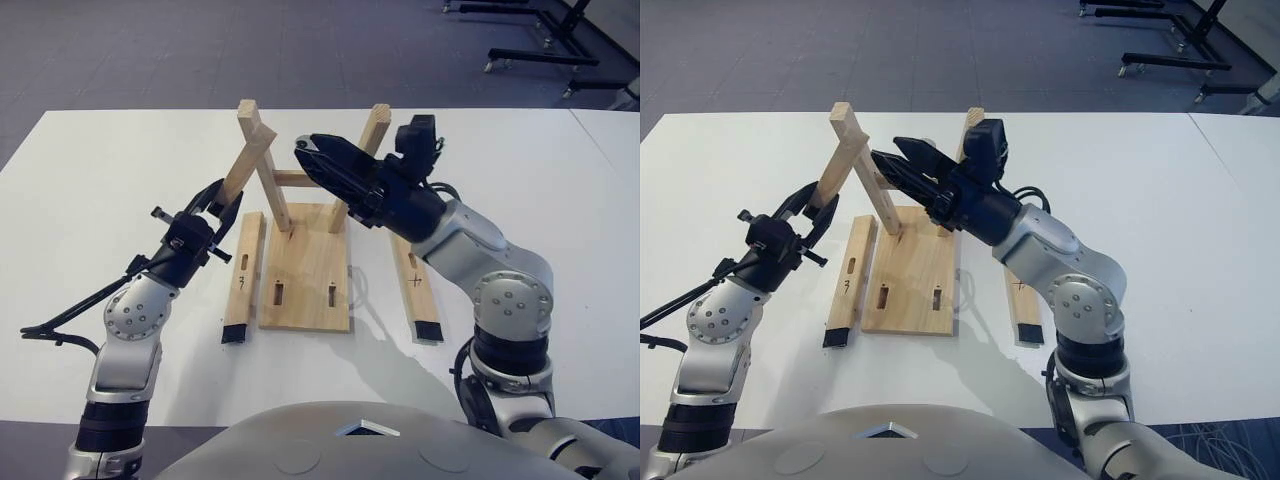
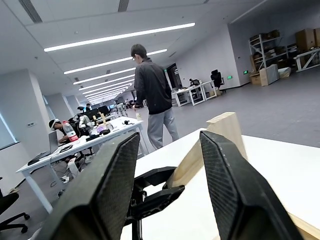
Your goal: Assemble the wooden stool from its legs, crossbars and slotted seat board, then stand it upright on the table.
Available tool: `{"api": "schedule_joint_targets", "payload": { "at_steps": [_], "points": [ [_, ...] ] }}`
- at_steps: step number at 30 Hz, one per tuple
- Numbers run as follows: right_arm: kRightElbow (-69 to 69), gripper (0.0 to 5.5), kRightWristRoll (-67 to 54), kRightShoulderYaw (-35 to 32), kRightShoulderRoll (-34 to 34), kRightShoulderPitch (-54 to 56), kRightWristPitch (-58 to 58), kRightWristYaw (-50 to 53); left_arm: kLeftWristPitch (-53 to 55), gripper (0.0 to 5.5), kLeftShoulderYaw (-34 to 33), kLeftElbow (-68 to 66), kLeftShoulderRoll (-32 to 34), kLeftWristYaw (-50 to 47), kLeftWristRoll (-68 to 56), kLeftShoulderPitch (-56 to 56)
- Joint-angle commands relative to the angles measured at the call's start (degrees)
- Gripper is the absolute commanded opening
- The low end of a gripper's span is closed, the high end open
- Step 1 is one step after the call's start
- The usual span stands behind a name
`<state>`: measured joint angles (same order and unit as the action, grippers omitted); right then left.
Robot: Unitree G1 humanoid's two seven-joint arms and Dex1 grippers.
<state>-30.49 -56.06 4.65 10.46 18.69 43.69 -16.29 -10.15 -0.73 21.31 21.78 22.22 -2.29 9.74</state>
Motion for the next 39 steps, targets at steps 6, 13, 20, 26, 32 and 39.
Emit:
{"api": "schedule_joint_targets", "payload": {
  "at_steps": [6,13,20,26,32,39],
  "points": [
    [8.6,2.22,2.9,1.6,-5.9,2.4,-4.7,-3.9,3.5,1.28,2.9,3.6,-2.9,0.5,-4.2,-5.0],
    [11.4,2.22,4.3,0.6,-6.6,4.0,-5.9,-5.7,3.9,1.28,4.0,4.2,-3.5,0.6,-4.5,-4.9],
    [15.0,2.22,6.4,-0.7,-7.2,5.0,-7.3,-7.0,3.7,1.28,4.5,4.7,-3.4,0.8,-4.4,-5.0],
    [15.3,2.22,6.2,-1.2,-8.3,6.1,-7.1,-7.4,3.7,1.28,5.0,4.7,-3.4,1.3,-4.9,-4.8],
    [16.1,2.02,4.8,-1.6,-8.7,7.3,-4.4,-7.0,3.6,1.28,5.8,4.7,-3.3,1.4,-4.0,-4.2],
    [16.8,0.83,4.5,-1.8,-9.3,7.3,-1.6,-6.1,2.8,1.28,6.1,4.2,-3.6,1.3,-2.8,-3.6]
  ]
}}
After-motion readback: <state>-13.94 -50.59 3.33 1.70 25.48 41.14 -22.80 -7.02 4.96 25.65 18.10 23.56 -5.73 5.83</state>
